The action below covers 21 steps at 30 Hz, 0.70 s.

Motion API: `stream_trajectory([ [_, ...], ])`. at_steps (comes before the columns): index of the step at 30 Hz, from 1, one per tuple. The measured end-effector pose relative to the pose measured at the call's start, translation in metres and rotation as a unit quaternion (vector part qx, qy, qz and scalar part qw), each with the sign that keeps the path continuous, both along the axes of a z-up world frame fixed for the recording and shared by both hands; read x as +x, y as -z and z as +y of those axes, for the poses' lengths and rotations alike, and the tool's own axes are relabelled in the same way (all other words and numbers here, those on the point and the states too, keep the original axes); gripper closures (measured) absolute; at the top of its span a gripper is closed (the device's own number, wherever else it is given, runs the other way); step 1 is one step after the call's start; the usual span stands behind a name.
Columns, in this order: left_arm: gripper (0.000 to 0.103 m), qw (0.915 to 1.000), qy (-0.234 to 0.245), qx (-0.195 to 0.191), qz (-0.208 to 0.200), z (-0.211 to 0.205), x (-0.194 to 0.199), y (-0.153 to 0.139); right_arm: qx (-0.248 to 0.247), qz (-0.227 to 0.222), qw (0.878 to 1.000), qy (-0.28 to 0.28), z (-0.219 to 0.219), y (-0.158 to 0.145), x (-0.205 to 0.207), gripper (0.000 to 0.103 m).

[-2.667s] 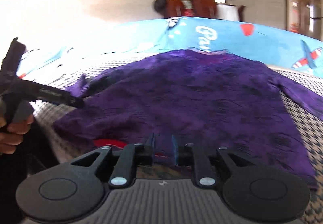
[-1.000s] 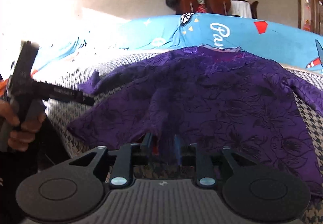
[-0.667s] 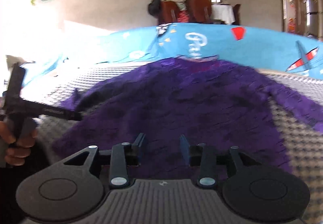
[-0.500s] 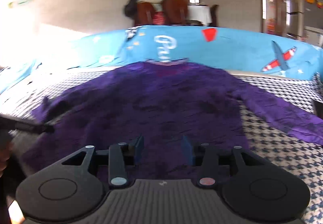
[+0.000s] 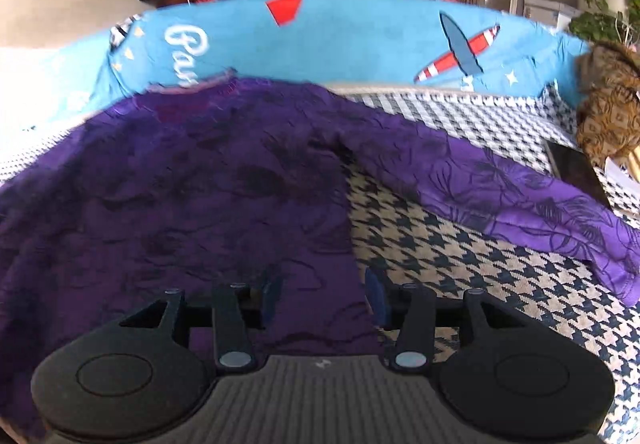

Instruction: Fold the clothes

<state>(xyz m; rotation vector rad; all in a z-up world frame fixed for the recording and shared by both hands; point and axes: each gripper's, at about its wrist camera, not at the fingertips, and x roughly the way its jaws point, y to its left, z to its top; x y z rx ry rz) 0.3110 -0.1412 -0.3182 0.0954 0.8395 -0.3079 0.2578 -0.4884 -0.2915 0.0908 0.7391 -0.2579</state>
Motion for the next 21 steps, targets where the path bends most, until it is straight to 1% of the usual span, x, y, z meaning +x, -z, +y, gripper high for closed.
stream_trajectory([
  [2,0.000,1.0000,-0.003,0.000,0.002,0.003,0.001,0.002,0.022,0.024,0.999,-0.004,-0.006,0.008,0.006,0.057],
  [4,0.000,1.0000,-0.005,0.002,0.003,0.004,0.001,0.004,0.031,0.030,0.999,0.002,-0.008,0.013,0.008,0.058],
  [5,0.000,1.0000,-0.006,0.001,0.005,0.005,0.001,0.005,0.030,0.028,0.999,0.005,-0.008,0.013,0.007,0.064],
  [6,0.000,0.9999,-0.007,-0.001,0.007,0.006,0.002,0.005,0.029,0.028,0.999,0.005,-0.008,0.013,0.006,0.075],
  [7,0.000,0.9999,-0.010,-0.002,0.009,0.007,0.002,0.006,0.028,0.028,0.999,0.006,-0.008,0.013,0.005,0.082],
  [8,0.000,0.9999,-0.013,-0.001,0.010,0.008,0.002,0.007,0.026,0.027,0.999,0.009,-0.008,0.013,0.004,0.093],
  [10,0.000,0.9997,-0.020,0.005,0.009,0.011,0.003,0.008,0.022,0.021,0.999,0.017,-0.009,0.012,0.004,0.095],
  [13,0.000,0.9991,-0.037,0.015,0.012,0.018,0.003,0.011,-0.043,0.017,0.998,0.038,-0.002,0.009,0.003,0.099],
  [14,0.000,0.9988,-0.044,0.017,0.015,0.022,0.004,0.012,-0.064,0.015,0.997,0.045,0.001,0.008,0.002,0.103],
  [16,0.000,0.9978,-0.060,0.019,0.022,0.029,0.007,0.015,-0.074,0.014,0.995,0.065,-0.004,0.007,0.002,0.103],
  [18,0.000,0.9969,-0.073,0.015,0.026,0.036,0.008,0.015,-0.057,0.014,0.996,0.073,-0.007,0.007,0.002,0.102],
  [20,0.000,0.9961,-0.084,0.015,0.023,0.042,0.008,0.014,-0.077,0.005,0.994,0.073,-0.001,0.005,0.000,0.102],
  [21,0.000,0.9955,-0.090,0.018,0.021,0.044,0.009,0.014,-0.096,-0.002,0.993,0.074,0.004,0.004,-0.001,0.102],
])
